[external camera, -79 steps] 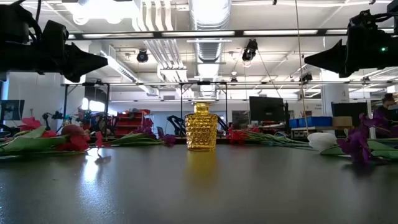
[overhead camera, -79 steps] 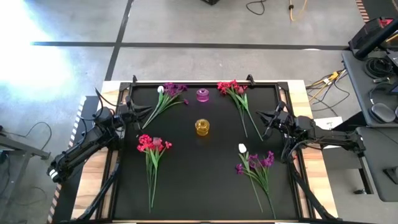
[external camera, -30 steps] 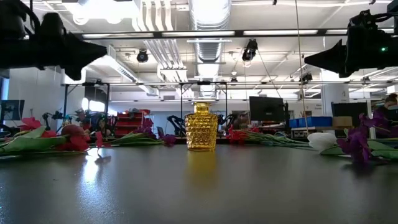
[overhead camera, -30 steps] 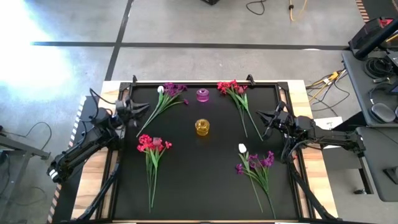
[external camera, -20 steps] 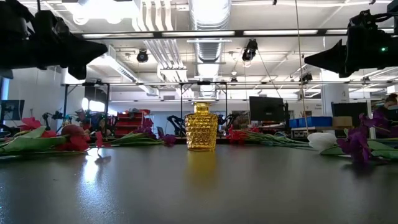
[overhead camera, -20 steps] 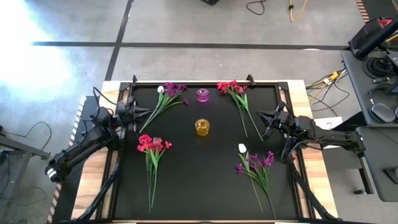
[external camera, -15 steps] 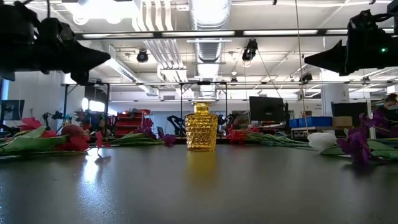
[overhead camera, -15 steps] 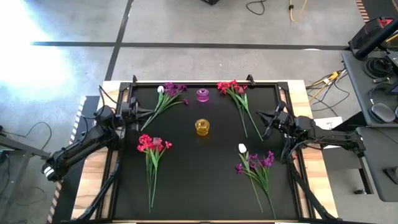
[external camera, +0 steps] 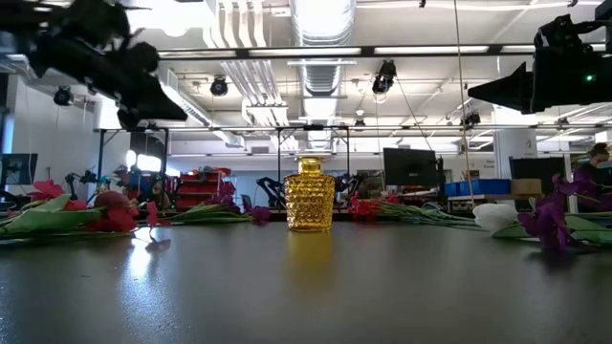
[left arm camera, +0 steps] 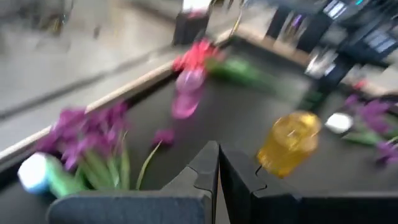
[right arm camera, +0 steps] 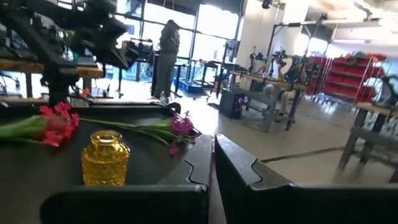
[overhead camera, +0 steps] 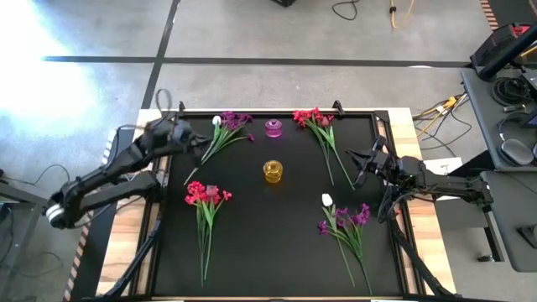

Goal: Sort flowers into vase by color
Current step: Put the top white tulip into the yellow vase

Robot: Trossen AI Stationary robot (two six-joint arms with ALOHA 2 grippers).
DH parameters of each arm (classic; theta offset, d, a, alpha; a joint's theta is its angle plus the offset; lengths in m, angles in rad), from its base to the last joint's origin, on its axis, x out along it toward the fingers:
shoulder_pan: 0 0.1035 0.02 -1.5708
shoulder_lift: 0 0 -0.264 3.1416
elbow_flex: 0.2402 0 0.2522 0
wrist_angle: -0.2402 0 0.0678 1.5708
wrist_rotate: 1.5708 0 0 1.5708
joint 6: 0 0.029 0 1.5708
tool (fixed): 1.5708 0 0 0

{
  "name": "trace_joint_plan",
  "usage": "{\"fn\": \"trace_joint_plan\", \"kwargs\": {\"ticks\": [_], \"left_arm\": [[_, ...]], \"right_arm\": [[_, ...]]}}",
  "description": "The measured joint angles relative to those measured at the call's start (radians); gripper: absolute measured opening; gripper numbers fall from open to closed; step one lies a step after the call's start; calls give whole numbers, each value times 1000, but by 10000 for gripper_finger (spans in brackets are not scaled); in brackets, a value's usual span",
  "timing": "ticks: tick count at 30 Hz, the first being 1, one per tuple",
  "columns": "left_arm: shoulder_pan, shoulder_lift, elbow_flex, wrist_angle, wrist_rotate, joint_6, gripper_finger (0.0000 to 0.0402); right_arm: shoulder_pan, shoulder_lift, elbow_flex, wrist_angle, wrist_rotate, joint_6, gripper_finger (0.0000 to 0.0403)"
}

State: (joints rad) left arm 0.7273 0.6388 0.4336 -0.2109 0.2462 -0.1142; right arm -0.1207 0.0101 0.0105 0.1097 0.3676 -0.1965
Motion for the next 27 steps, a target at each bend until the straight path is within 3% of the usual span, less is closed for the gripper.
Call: {"fn": "trace_joint_plan", "kwargs": {"ticks": [11,16,27], "left_arm": [[-1,486,320,-379,-169,93,0],[0,661,376,-419,-234,95,4],[23,885,430,-422,-346,81,94]], "right_arm": [[0,0,0,21,0,-1,13],[0,0,0,83,0,-64,13],[0,0,0,98,0,-84,13]]}}
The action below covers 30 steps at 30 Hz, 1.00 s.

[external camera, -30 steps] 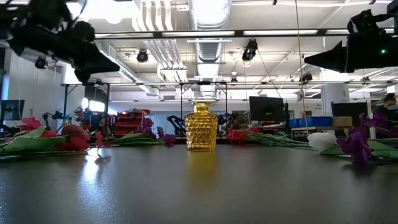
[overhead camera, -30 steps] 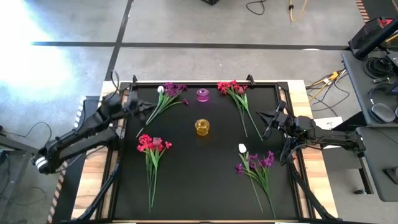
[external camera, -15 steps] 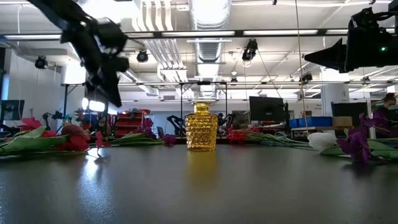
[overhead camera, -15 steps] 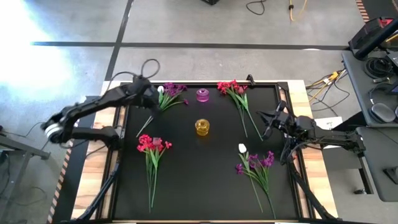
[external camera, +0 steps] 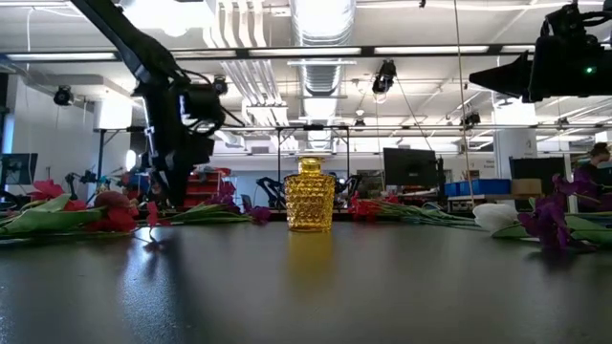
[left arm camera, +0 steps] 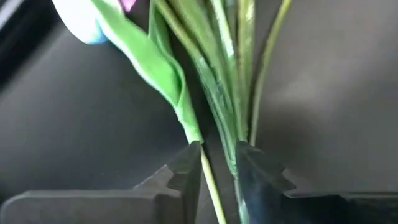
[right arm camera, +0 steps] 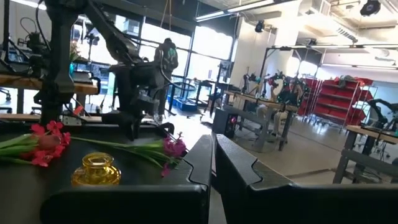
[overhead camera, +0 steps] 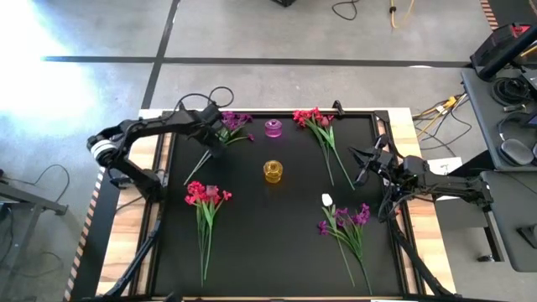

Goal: Sort flowers into vase by color
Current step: Put the top white tulip into the yellow vase

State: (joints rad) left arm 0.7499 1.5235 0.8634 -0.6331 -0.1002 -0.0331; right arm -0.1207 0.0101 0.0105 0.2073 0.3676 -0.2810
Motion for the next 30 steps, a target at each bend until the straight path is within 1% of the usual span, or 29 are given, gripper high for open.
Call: {"fn": "trace_joint_plan", "kwargs": {"ticks": [5,11,15,20,26,30], "left_arm": [[30,55,4,2,-19,-2,125],[76,98,4,24,-22,8,124],[97,121,5,52,15,40,106],[112,145,9,56,56,75,71],[119,129,7,52,69,93,9],[122,100,14,29,53,97,6]], "right_arm": [[0,0,0,0,0,-2,13],[0,0,0,0,0,-5,13],[0,0,0,0,0,-7,13],[0,0,0,-1,0,-3,13],[0,0,0,-1,0,0,13],[0,0,0,-2,0,0,13]]}}
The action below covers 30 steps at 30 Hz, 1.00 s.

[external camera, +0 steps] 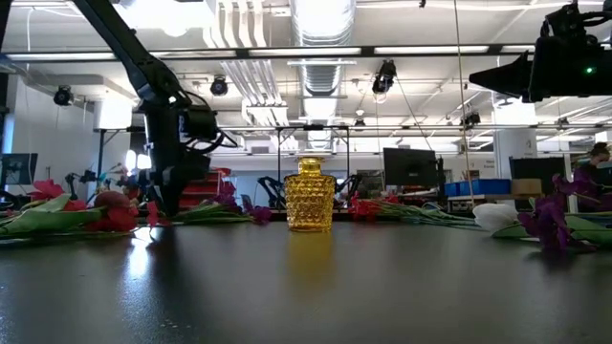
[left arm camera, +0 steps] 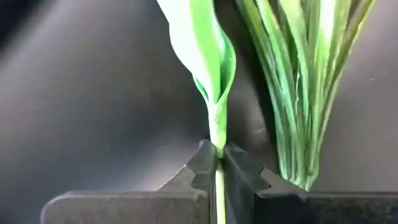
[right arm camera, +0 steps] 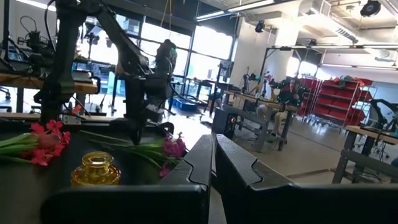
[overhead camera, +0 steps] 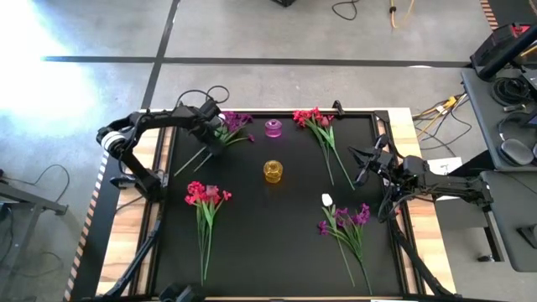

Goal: Sort flowers into vase by color
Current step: Put the top white tulip into the yellow vase

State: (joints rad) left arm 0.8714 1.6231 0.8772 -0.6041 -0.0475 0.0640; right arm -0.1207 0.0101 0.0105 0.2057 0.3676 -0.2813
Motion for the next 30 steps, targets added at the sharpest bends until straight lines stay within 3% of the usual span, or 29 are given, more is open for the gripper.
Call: {"fn": "trace_joint_plan", "kwargs": {"ticks": [11,18,23,27,30], "left_arm": [[2,-206,12,-91,-41,-31,1],[2,-442,-6,52,-30,-71,0],[1,-588,-101,321,82,-96,0],[-10,-668,-237,739,279,-192,0],[-46,-689,-339,1074,336,-278,0]], "right_arm": [[0,0,0,-15,0,-8,13],[0,0,0,-15,0,-9,13],[0,0,0,-15,0,-8,13],[0,0,0,-15,0,-8,13],[0,0,0,-14,0,-9,13]]}}
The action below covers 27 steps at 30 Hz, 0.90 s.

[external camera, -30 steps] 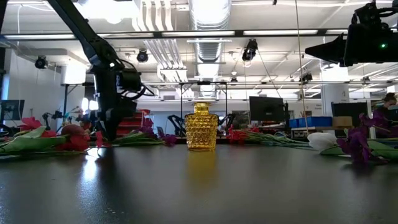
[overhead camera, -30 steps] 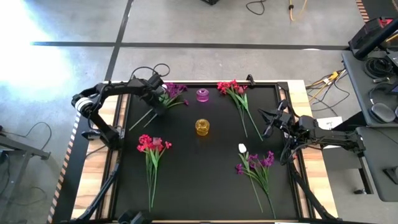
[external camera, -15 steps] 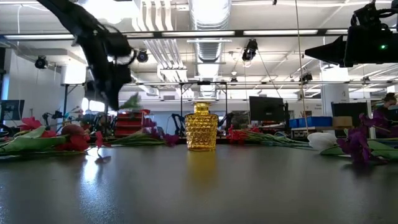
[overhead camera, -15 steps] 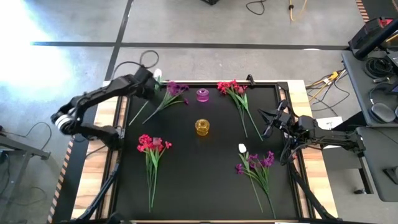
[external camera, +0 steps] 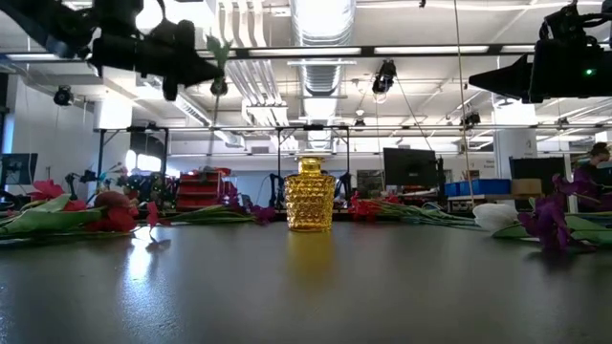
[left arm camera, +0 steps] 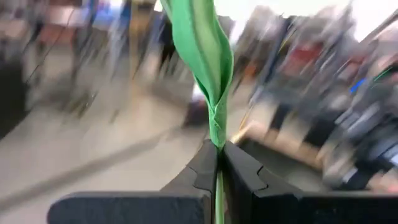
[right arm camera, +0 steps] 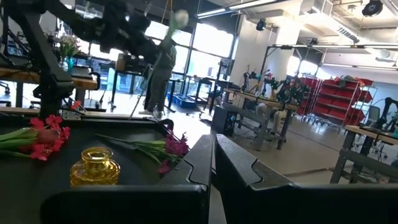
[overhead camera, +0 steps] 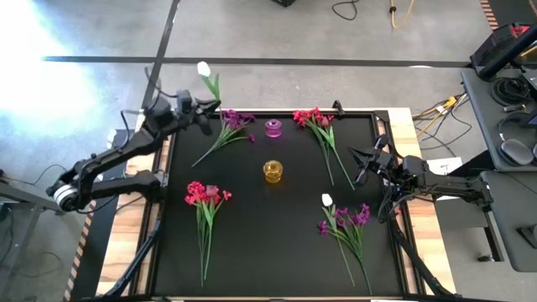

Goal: Sort flowers into vase by color
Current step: Put the top white tulip into the yellow vase

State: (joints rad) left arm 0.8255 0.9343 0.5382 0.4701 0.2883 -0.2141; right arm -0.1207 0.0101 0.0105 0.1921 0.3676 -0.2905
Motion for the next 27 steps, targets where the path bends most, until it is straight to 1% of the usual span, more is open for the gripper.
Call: {"fn": "trace_joint_plan", "kwargs": {"ticks": [2,4,9,12,15,18,20,22,24,27], "left_arm": [[-33,3,-45,143,19,-29,0],[-74,18,-72,235,38,-34,0],[-234,103,-79,374,45,18,0],[-333,174,-49,438,46,69,0],[-401,255,-4,484,47,126,0],[-429,338,49,535,53,146,0],[-430,393,93,581,99,137,0],[-430,446,137,620,161,90,0],[-430,489,181,629,209,62,0],[-432,553,223,617,235,45,0]], "right_arm": [[0,0,0,0,0,0,13],[0,0,0,0,0,0,13],[0,0,0,9,1,0,13],[0,0,0,8,1,1,13],[0,0,0,8,1,1,13],[0,0,0,8,1,1,13],[0,0,0,8,1,1,13],[0,0,0,8,1,2,13],[0,0,0,7,1,2,13],[0,0,0,1,1,2,13]]}}
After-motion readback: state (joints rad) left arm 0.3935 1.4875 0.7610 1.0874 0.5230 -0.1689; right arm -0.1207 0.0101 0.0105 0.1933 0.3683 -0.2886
